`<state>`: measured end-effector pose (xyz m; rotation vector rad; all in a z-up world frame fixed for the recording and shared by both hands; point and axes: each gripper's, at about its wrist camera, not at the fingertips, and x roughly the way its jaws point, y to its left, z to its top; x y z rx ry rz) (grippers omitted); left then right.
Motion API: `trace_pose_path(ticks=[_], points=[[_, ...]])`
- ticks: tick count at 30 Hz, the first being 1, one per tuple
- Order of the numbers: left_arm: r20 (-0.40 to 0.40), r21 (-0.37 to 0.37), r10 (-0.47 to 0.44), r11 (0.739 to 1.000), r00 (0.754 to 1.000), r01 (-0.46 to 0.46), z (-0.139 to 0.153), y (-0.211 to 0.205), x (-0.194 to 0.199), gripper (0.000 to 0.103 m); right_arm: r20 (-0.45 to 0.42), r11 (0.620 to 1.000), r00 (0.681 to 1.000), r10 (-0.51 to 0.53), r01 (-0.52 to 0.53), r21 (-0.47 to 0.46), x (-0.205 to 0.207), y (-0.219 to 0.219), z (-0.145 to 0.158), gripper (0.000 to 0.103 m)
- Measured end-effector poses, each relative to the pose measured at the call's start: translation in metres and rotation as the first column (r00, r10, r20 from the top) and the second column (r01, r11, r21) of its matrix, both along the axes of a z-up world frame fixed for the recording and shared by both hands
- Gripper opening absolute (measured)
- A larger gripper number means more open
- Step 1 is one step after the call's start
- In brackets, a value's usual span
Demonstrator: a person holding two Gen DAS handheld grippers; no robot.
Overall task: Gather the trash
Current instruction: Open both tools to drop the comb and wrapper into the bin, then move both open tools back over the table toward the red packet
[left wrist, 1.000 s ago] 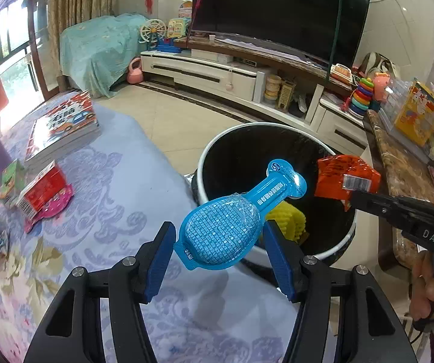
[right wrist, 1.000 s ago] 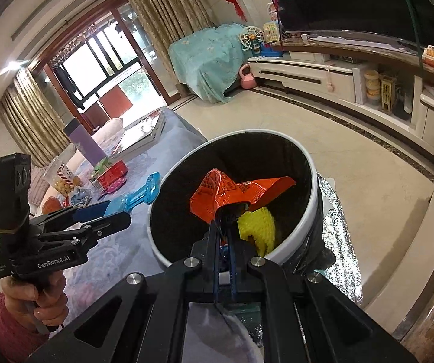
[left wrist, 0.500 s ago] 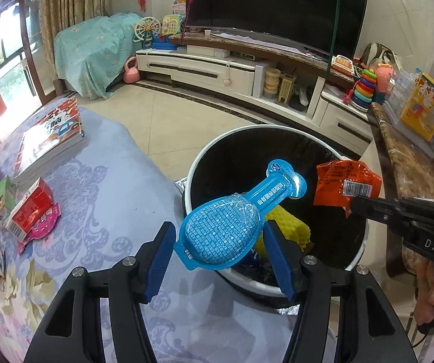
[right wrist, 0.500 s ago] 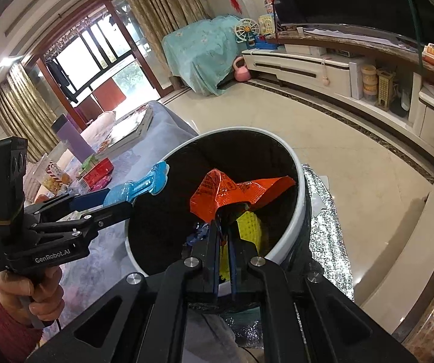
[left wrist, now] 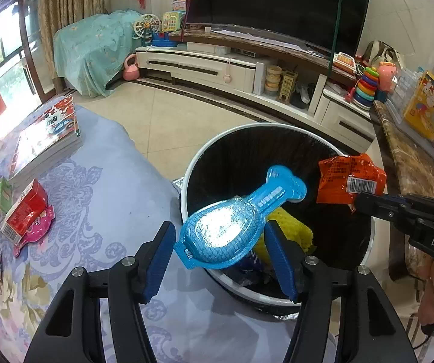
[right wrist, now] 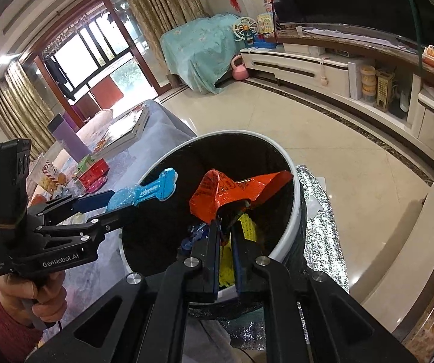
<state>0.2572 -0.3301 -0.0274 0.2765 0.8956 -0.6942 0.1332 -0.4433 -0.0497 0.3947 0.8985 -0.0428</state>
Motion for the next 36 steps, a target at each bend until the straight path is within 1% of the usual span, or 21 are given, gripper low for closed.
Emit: trace_pose_path(ticks=[2, 4, 5, 9, 11, 12, 13, 15, 18, 23, 28, 31, 36], points=[[-0.008, -0.002, -0.004, 1.0, 1.0, 0.004, 0.0, 0.0, 0.0, 0.061, -0.002, 1.0, 1.0, -0.012, 0.012, 0.007, 0.0, -0.003, 0.0, 0.018], [-0.001, -0.001, -0.002, 1.0, 1.0, 0.002, 0.0, 0.001, 0.0, 0.062, 0.002, 0.999, 1.0, -0.03, 0.03, 0.011, -0.001, -0.006, 0.001, 0.037], [0.0, 0.0, 0.002, 1.0, 1.0, -0.002, 0.0, 0.002, 0.0, 0.062, 0.005, 0.999, 0.999, -0.034, 0.034, 0.013, -0.002, -0.007, 0.002, 0.041], [-0.007, -0.02, 0.025, 0.999, 1.0, -0.025, 0.001, 0.013, -0.003, 0.063, 0.015, 0.999, 0.999, -0.043, 0.043, 0.014, -0.006, -0.007, 0.005, 0.044], [-0.014, -0.044, 0.043, 0.998, 0.999, -0.044, 0.001, 0.026, -0.008, 0.064, 0.021, 0.999, 0.999, -0.046, 0.046, 0.018, -0.007, -0.006, 0.006, 0.051], [-0.017, -0.051, 0.055, 0.997, 0.998, -0.056, 0.0, 0.033, -0.01, 0.065, 0.028, 0.999, 0.998, -0.049, 0.048, 0.017, -0.009, -0.004, 0.007, 0.06], [-0.018, -0.059, 0.062, 0.996, 0.998, -0.063, -0.001, 0.04, -0.012, 0.067, 0.033, 0.999, 0.998, -0.05, 0.049, 0.015, -0.01, -0.002, 0.008, 0.072], [-0.023, -0.078, 0.097, 0.992, 0.995, -0.099, -0.003, 0.059, -0.017, 0.068, 0.049, 0.999, 0.998, -0.051, 0.05, 0.02, -0.012, 0.004, 0.011, 0.084], [-0.042, -0.114, 0.146, 0.982, 0.988, -0.15, -0.005, 0.087, -0.026, 0.07, 0.06, 0.998, 0.997, -0.056, 0.054, 0.046, -0.013, 0.012, 0.011, 0.086], [-0.057, -0.141, 0.229, 0.962, 0.972, -0.235, -0.009, 0.132, -0.037, 0.071, 0.063, 0.995, 0.997, -0.052, 0.047, 0.084, -0.012, 0.033, 0.01, 0.088], [-0.062, -0.146, 0.305, 0.939, 0.95, -0.311, -0.011, 0.173, -0.051, 0.071, 0.097, 0.998, 0.995, -0.002, -0.003, 0.061, -0.009, 0.066, 0.017, 0.089], [-0.075, -0.146, 0.354, 0.921, 0.932, -0.361, -0.014, 0.202, -0.054, 0.071, 0.118, 0.997, 0.992, 0.045, -0.052, 0.053, -0.004, 0.091, 0.021, 0.091], [-0.079, -0.131, 0.426, 0.892, 0.901, -0.433, -0.017, 0.24, -0.056, 0.071, 0.113, 0.992, 0.987, 0.117, -0.122, 0.041, 0.01, 0.132, 0.014, 0.092]])
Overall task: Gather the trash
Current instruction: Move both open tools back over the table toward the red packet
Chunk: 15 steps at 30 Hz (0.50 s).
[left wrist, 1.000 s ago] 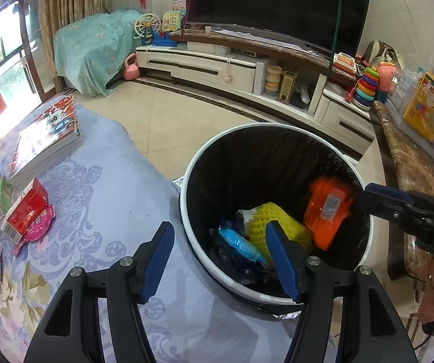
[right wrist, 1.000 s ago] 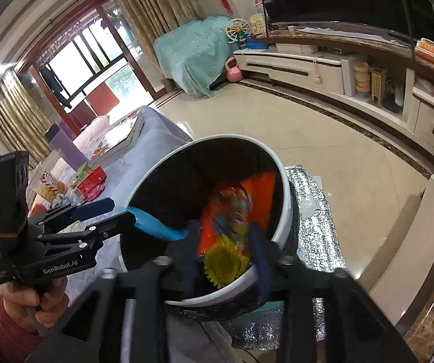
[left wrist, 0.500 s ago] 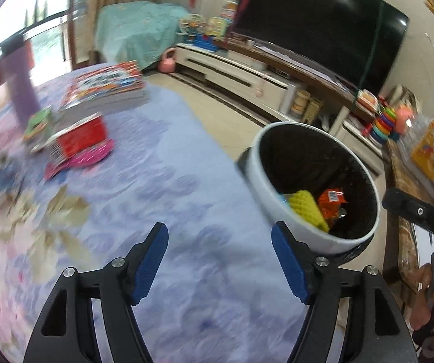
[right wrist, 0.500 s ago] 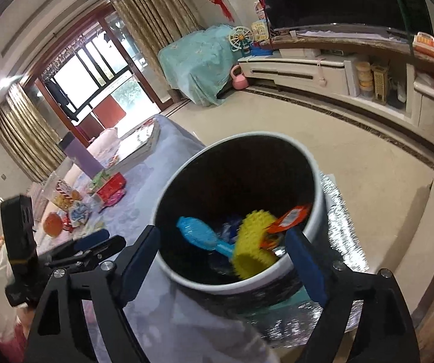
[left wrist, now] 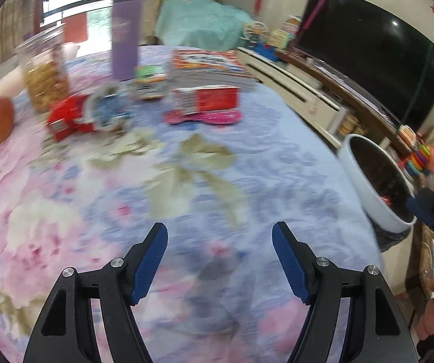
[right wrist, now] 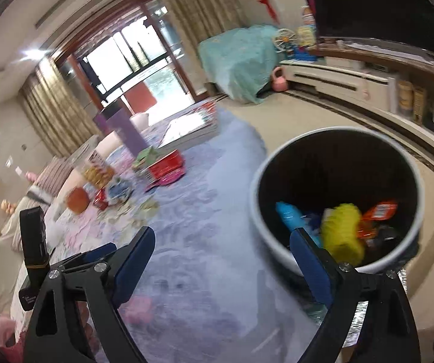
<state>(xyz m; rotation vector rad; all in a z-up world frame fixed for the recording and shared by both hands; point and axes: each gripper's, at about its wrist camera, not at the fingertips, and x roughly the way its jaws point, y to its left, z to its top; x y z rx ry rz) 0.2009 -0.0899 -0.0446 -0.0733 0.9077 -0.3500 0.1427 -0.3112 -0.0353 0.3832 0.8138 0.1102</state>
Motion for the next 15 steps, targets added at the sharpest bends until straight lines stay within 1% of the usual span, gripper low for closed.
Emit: trace_pose_path(ticks=[5, 9, 15], points=[[-0.016, -0.012, 0.073, 0.997, 0.997, -0.073, -0.002, 0.038, -0.001, 0.071, -0.024, 0.998, 0.997, 0.068, -0.068, 0.005, 0.015, 0.034, -0.012, 0.092], [-0.028, -0.018, 0.14, 0.99, 0.99, -0.14, -0.006, 0.068, 0.0, 0.071, -0.032, 0.994, 0.994, 0.109, -0.109, 0.007, 0.023, 0.056, -0.019, 0.092], [-0.039, -0.024, 0.196, 0.98, 0.98, -0.197, -0.011, 0.093, 0.007, 0.071, -0.04, 0.989, 0.988, 0.148, -0.148, 0.011, 0.037, 0.085, -0.028, 0.092]])
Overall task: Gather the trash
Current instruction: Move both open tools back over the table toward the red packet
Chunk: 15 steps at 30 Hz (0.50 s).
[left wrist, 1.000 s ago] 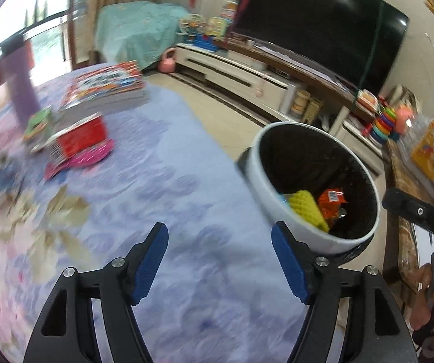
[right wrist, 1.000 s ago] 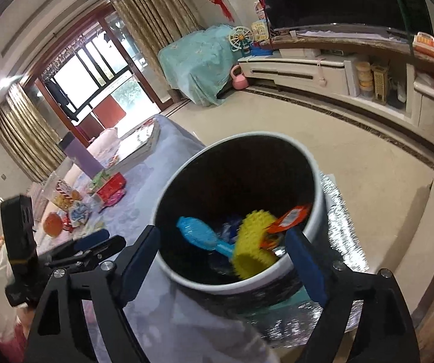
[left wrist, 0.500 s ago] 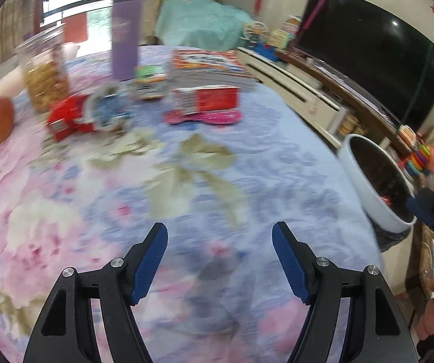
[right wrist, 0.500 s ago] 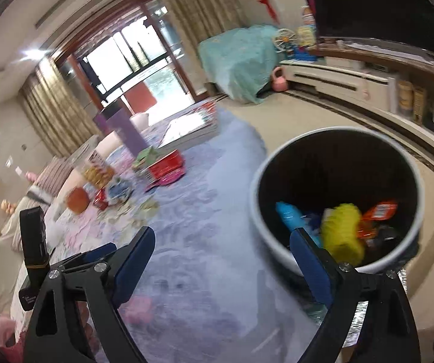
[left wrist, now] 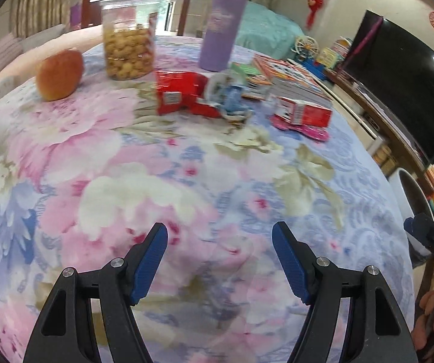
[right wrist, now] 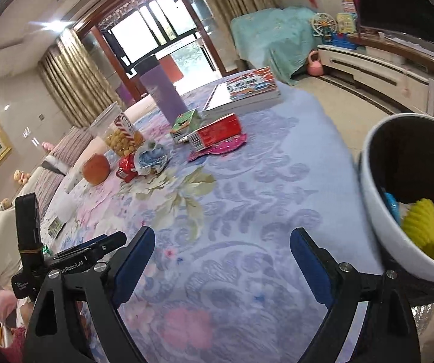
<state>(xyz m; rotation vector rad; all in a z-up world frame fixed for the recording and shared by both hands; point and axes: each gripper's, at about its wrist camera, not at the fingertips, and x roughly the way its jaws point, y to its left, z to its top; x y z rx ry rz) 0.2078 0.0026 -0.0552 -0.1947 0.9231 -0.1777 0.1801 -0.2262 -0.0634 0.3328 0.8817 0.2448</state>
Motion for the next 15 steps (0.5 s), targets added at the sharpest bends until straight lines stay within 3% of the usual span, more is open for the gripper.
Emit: trace_pose_path(ticks=[15], points=[[-0.023, 0.0, 0.043, 0.999, 0.999, -0.043, -0.008, 0.023, 0.034, 0.071, 0.003, 0.998, 0.999, 0.05, -0.05, -0.031, 0.046, 0.034, -0.015, 0.092]])
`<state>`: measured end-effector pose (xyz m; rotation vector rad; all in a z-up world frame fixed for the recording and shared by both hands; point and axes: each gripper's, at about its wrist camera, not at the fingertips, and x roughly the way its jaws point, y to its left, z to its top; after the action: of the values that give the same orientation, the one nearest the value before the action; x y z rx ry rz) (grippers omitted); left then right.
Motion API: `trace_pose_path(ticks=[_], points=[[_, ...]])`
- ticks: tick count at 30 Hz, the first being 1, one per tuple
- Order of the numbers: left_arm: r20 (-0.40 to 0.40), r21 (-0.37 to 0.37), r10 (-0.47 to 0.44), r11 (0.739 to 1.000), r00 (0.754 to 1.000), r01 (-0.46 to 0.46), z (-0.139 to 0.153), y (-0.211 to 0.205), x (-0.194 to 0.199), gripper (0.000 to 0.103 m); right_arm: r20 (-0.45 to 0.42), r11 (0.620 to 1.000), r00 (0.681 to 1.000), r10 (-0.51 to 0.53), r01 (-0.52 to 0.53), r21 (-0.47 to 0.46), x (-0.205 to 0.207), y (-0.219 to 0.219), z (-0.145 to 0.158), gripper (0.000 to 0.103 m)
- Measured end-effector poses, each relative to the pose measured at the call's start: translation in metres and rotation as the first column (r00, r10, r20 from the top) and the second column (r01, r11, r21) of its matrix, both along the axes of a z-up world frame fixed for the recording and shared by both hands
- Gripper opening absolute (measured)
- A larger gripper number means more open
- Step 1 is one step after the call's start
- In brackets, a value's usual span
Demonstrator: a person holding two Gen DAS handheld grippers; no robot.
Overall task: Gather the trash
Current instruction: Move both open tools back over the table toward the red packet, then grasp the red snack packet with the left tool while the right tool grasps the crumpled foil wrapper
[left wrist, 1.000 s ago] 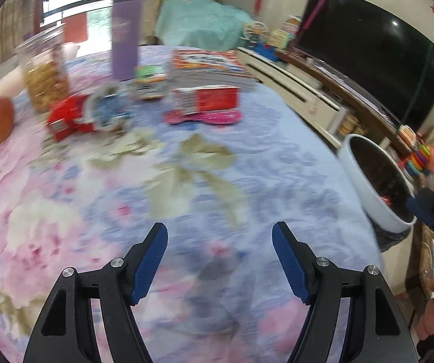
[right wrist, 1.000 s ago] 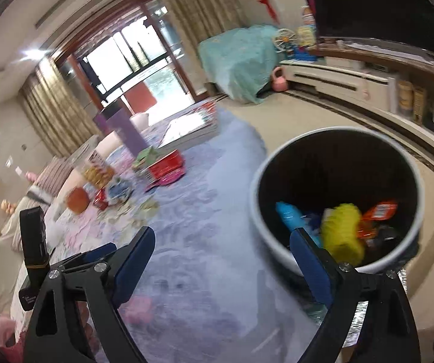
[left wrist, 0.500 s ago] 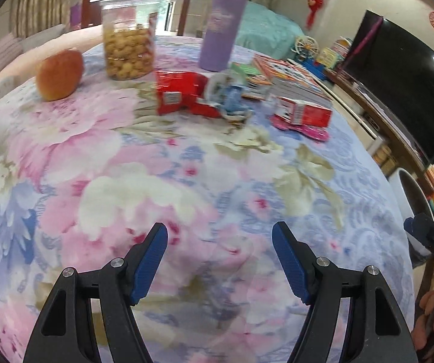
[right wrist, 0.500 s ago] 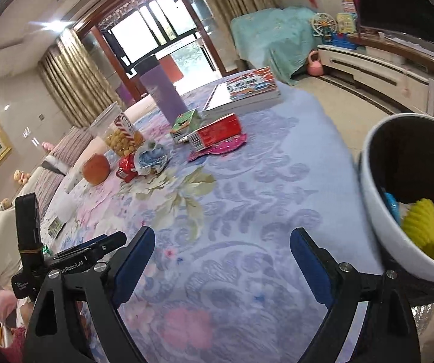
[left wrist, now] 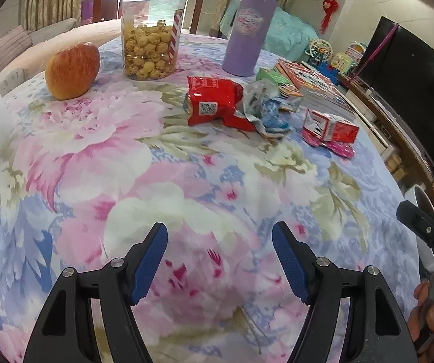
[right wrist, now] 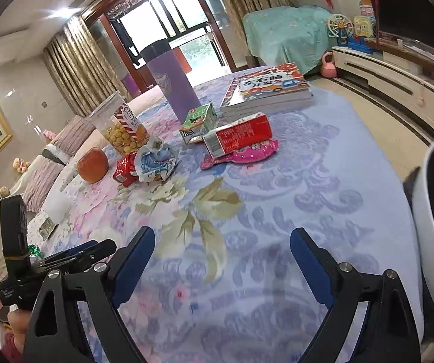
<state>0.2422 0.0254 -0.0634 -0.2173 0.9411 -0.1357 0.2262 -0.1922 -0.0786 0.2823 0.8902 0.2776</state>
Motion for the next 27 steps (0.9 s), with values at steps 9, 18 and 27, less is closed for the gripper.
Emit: trace_pose_path(ticks=[9, 18, 27], points=[[0.008, 0.026, 0.018, 1.0, 1.0, -0.018, 0.003, 0.005, 0.042, 0.071, 0.002, 0.999, 0.999, 0.034, -0.034, -0.035, 0.04, 0.007, -0.005, 0.092], [0.018, 0.033, 0.019, 0.999, 1.0, -0.019, 0.005, 0.007, 0.09, 0.074, 0.006, 0.995, 0.998, 0.065, -0.065, -0.081, 0.083, 0.006, -0.011, 0.092], [0.013, 0.027, -0.003, 1.0, 1.0, 0.002, -0.003, 0.003, 0.118, 0.074, -0.01, 0.991, 0.997, 0.079, -0.08, -0.103, 0.114, 0.003, -0.021, 0.092]])
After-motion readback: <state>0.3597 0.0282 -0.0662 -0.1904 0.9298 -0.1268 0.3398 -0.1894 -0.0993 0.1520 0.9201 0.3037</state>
